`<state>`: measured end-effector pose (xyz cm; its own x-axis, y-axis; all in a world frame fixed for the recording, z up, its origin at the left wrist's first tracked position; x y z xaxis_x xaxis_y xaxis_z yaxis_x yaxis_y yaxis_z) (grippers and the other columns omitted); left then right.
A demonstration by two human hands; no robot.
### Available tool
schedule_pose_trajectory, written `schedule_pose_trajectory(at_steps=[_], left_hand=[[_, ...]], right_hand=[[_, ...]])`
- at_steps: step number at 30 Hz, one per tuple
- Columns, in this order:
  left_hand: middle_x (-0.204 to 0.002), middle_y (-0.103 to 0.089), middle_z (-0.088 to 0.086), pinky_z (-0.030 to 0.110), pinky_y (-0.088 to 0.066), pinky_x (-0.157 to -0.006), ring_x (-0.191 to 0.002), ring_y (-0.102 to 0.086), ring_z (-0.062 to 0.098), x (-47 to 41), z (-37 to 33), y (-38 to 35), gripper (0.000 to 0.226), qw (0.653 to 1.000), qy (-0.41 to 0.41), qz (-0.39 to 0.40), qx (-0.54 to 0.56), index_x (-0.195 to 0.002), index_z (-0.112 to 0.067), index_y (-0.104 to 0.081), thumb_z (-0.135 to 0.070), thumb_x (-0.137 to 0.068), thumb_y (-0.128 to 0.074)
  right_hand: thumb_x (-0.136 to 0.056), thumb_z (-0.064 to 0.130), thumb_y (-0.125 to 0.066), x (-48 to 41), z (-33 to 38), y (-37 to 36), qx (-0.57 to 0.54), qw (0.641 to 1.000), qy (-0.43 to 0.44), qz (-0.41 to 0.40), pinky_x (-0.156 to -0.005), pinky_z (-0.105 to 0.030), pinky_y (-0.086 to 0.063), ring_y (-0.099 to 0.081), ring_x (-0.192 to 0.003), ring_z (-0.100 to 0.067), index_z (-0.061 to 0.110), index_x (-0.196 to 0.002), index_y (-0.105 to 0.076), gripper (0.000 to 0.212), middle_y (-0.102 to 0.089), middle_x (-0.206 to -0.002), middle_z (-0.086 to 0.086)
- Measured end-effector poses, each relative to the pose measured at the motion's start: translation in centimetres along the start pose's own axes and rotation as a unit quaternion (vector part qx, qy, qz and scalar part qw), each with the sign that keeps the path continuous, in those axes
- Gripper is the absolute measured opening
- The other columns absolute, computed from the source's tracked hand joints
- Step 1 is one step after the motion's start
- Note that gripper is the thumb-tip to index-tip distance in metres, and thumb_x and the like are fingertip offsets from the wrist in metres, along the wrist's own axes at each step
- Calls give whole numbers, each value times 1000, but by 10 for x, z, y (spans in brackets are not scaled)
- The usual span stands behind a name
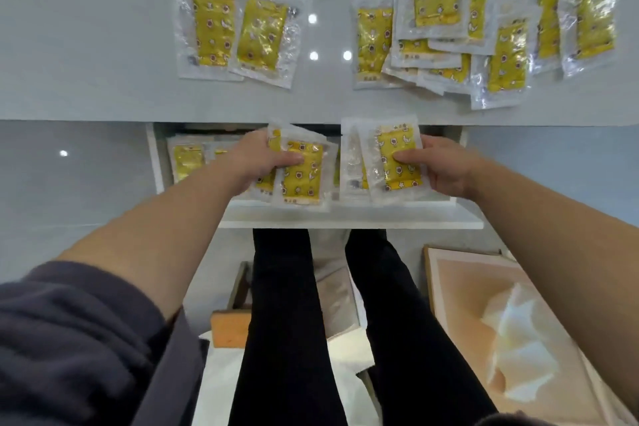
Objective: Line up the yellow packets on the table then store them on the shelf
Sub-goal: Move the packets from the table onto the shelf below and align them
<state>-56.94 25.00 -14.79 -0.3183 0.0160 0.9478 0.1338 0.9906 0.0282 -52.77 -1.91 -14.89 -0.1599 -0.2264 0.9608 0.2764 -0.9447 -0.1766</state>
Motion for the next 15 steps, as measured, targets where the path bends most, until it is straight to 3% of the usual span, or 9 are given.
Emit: schedule_pose_trajectory(at_steps=[2, 5, 7, 9, 10, 12, 15], left_hand=[[-98, -71, 1, 28, -52, -71, -91, -67, 19, -13, 28, -16, 27, 999, 9, -53, -3, -103, -16, -63, -18, -80, -77], [-118, -62, 2, 31, -46, -83, -109, -58, 22, -31, 61, -39, 46, 988, 37, -147, 37, -117, -13, -58, -26, -78, -79], [-114, -60, 1, 29, -47, -77, -104, -58, 21, -41, 69, -52, 42, 981, 29, -181, 69, -114, -14, -54, -24, -81, -77], [-99, -58, -5, 25, -42, -65, -88, -55, 15, -49, 68, -64, 33, 979, 17, -188, 75, -108, -21, -50, -24, -84, -73], [-97, -58, -7, 25, -42, -67, -87, -54, 14, -54, 65, -69, 33, 980, 8, -186, 70, -109, -22, -51, -24, -84, -73], [-100, -61, -6, 25, -42, -73, -93, -57, 15, -62, 59, -78, 34, 982, -17, -179, 55, -113, -18, -56, -23, -84, -73], [-106, -55, -5, 22, -41, -68, -94, -54, 14, -71, 49, -87, 40, 983, -37, -181, -10, -120, -14, -53, -24, -86, -71]], right_hand=[[-91, 1, -58, -8, -30, 34, 21, 999, -5, -49, -78, -36, -60, -71, -86, -21, 10, -108, -62, 20, -71, -105, -10], [-89, 5, -64, -24, -62, 75, 54, 990, -5, -129, -88, -37, -54, -68, -91, -22, 12, -102, -62, 14, -69, -108, -11], [-88, 9, -67, -38, -74, 88, 75, 984, -9, -159, -91, -37, -53, -69, -92, -22, 11, -105, -63, 17, -70, -103, -8], [-87, 11, -70, -52, -78, 89, 90, 982, -4, -169, -94, -40, -53, -69, -94, -23, 13, -108, -64, 22, -71, -103, -7], [-86, 12, -71, -58, -78, 87, 95, 981, 3, -170, -94, -41, -53, -69, -95, -23, 14, -109, -64, 24, -71, -104, -6], [-85, 14, -73, -68, -75, 81, 101, 980, 22, -171, -94, -41, -53, -69, -96, -22, 16, -109, -64, 26, -71, -106, -5], [-86, 15, -71, -81, -70, 71, 124, 976, 45, -173, -93, -40, -54, -68, -96, -22, 21, -102, -64, 19, -70, -106, -4]])
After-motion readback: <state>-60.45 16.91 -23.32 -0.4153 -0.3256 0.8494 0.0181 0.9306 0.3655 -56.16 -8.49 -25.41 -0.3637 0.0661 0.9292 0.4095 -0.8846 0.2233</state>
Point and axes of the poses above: each hand's wrist, its own x-axis away from the middle knuckle, its own y-axis out of the back of the hand, z = x × y, the point moved 7 cm from there along -x, towards the middle knuckle
